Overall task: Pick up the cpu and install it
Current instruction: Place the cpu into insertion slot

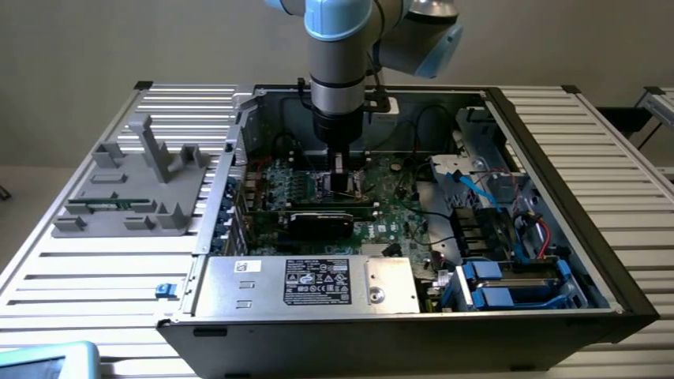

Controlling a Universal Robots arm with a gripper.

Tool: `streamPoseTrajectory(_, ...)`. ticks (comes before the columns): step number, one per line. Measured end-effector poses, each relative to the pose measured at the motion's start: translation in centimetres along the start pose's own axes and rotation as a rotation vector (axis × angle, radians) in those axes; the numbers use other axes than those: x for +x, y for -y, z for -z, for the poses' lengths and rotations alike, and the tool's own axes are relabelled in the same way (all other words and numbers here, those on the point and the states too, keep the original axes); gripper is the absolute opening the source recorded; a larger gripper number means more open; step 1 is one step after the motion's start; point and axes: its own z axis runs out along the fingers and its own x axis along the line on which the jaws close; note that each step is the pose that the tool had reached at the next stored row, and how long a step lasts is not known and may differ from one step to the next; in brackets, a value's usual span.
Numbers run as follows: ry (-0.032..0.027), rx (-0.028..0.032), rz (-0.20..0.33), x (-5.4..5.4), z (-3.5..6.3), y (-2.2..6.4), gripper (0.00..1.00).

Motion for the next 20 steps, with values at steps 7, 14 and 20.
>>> streamPoseTrajectory(7,0.0000,0.0000,0.000,0.0,0.00,0.00,0.58)
streamPoseTrajectory(14,-0.0022,-0.0002,0.000,0.0,0.69,-0.05,0.64)
streamPoseTrajectory(20,-0.0059,-0.0012,0.000,0.0,2.82,-0.86,0.64)
